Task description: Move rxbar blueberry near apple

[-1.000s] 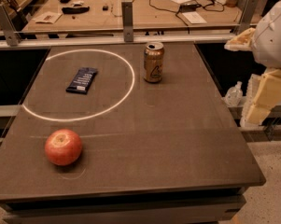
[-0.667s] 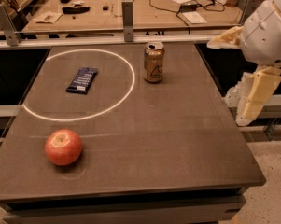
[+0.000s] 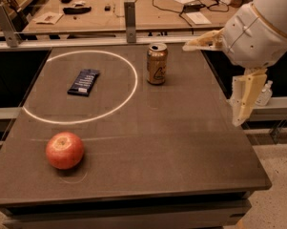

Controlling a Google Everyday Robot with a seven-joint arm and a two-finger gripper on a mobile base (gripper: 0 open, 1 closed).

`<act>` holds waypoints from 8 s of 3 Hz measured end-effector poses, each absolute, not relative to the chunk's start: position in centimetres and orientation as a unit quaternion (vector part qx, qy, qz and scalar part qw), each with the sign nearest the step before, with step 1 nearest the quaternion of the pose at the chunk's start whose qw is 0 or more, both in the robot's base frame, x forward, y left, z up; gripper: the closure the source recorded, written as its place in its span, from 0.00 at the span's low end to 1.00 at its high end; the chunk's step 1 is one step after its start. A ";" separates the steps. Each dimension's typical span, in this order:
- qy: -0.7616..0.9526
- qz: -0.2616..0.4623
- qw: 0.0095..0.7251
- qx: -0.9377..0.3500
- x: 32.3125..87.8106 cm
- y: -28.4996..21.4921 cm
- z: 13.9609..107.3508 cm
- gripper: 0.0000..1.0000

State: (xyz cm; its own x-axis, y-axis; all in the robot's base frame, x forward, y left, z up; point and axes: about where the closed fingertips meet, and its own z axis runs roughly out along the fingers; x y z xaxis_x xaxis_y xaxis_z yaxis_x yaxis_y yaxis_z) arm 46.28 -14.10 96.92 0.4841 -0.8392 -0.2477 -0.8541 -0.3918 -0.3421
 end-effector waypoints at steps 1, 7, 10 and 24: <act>0.457 0.012 0.205 -0.865 47.8 -11.3 95.6 0.00; 0.277 -0.036 0.137 -0.950 57.2 1.6 95.7 0.00; 0.137 -0.032 0.147 -0.979 62.6 11.4 95.1 0.00; 0.067 0.027 -0.009 -0.997 65.7 16.1 84.1 0.00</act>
Offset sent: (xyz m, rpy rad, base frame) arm 0.0503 0.0932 -0.0473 -0.2366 0.0034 0.4139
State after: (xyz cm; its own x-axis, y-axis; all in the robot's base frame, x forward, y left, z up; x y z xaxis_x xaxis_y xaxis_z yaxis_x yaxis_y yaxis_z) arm 65.68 16.06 84.15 0.9896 -0.1336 -0.0525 -0.1326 -0.9909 0.0214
